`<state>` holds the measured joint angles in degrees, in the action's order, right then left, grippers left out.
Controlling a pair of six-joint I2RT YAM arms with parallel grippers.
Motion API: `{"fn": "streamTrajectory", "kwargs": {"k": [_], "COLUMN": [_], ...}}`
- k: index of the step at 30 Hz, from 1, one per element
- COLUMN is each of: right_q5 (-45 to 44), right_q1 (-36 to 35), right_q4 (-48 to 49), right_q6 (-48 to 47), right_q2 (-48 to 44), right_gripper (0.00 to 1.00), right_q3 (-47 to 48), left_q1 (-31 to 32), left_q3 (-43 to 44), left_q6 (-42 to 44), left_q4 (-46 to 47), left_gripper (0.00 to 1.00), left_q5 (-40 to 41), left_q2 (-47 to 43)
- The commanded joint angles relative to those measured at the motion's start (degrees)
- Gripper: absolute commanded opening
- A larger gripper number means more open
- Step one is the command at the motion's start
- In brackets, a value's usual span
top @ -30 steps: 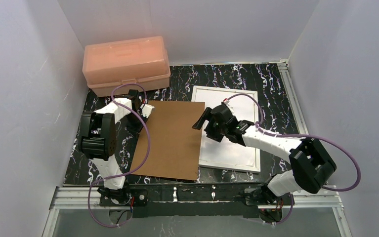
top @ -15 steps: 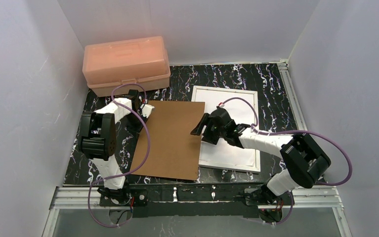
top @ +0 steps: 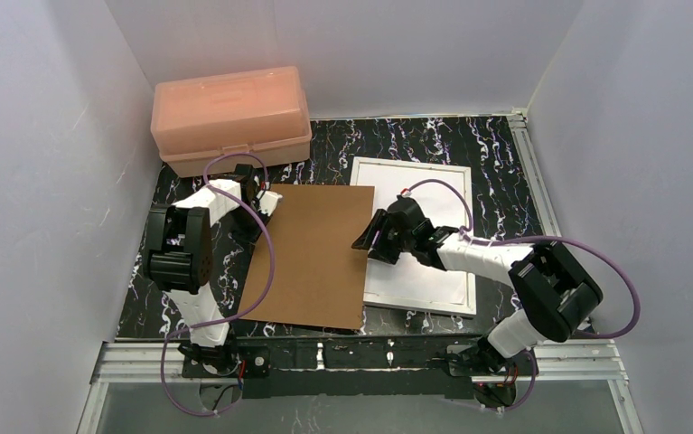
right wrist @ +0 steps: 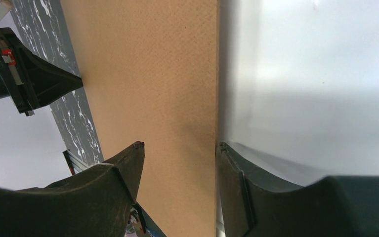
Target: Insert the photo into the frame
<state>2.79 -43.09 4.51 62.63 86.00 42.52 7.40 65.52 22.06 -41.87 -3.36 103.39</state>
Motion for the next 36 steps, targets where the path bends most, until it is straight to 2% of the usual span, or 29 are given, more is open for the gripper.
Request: {"fn": "streamTrajectory", "kwargs": {"k": [1, 13, 16, 19, 21, 26, 29, 31, 34, 36], "right_q5": [2.8, 6.3, 6.9, 8.0, 9.6, 12.4, 14.4, 15.1, 15.3, 15.3], "right_q1": [0.7, 0.7, 0.7, 0.8, 0.9, 0.8, 0.2, -0.8, -2.4, -2.9], "right_q4": [4.2, 7.0, 8.5, 10.4, 11.7, 16.3, 24.2, 23.5, 20.0, 20.1], "right_q6": [-0.4, 0.4, 1.2, 2.6, 3.3, 6.4, 8.5, 7.1, 4.2, 4.2], "right_q2": [1.7, 3.8, 3.0, 1.3, 0.8, -0.6, -0.7, 0.1, 2.1, 3.2], "right_gripper": [0.62, 0.55, 0.45, 0.3, 0.26, 0.28, 0.4, 0.48, 0.48, 0.4], "right_q3": [0.1, 1.0, 1.0, 1.3, 1.7, 1.9, 1.4, 3.4, 6.7, 6.9], "left_q1": [0.9, 0.7, 0.8, 0.8, 0.8, 0.7, 0.6, 0.6, 0.5, 0.5], "left_q3": [-2.1, -1.5, -1.5, -1.4, -1.4, -1.4, -1.4, -1.3, -1.0, -0.9], "left_q6": [-0.3, 0.0, 0.0, -0.1, 0.0, 0.3, 0.3, 0.3, 0.3, 0.4], "left_q4": [-0.8, -1.5, -1.6, -1.8, -1.9, -2.2, -2.4, -2.7, -3.0, -3.3], "left_gripper": [0.0, 0.0, 0.0, 0.0, 0.0, 0.0, 0.0, 0.0, 0.0, 0.0], "left_q5": [-3.8, -3.8, -4.0, -4.0, -4.0, -4.0, -4.3, -4.4, -4.7, -4.8], "left_q2": [1.1, 0.5, 0.6, 0.6, 0.3, -0.2, -0.5, -0.6, -0.9, -1.1]}}
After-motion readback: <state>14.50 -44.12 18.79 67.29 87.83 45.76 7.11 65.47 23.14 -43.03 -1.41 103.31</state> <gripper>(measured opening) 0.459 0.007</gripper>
